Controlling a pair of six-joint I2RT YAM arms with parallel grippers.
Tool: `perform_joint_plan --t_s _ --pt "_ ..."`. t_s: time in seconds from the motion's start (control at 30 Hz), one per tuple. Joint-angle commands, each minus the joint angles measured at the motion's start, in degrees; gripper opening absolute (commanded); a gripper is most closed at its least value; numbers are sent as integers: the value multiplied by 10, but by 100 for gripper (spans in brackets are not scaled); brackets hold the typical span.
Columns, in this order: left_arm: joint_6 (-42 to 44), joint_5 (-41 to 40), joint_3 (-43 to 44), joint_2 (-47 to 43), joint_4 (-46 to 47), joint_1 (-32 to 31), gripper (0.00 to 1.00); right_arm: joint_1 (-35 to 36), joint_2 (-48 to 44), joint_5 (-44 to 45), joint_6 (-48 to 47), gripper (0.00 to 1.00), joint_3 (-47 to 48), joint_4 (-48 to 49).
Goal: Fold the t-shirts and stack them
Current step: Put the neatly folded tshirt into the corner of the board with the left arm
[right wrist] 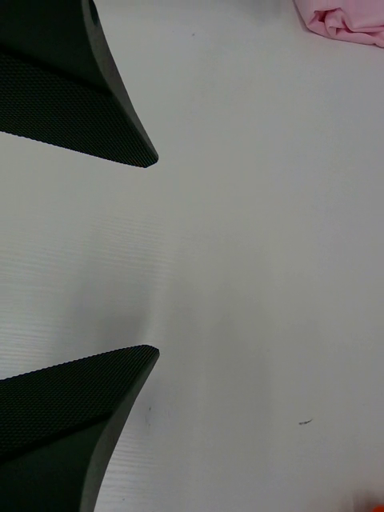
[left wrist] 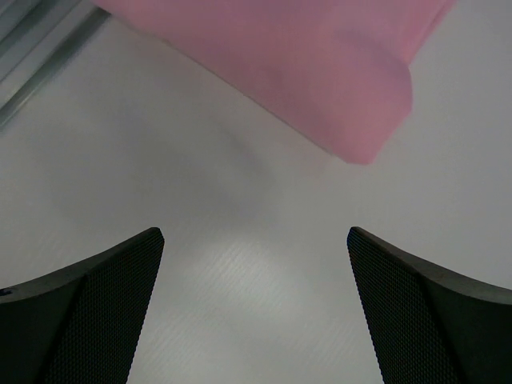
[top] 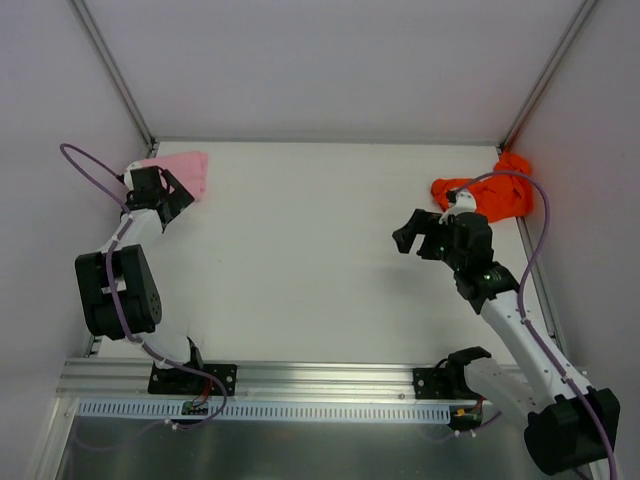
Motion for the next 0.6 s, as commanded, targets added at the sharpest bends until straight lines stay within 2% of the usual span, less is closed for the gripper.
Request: perform_joint_plan --t_s 0.0,0.3,0.57 --pt "-35 -25 28 31 117 38 99 0 37 -32 6 96 11 101" --pt "-24 23 87 128 245 90 99 1 174 -62 -10 97 86 153" --pt "-59 18 182 234 242 105 99 1 242 -59 -25 97 146 153"
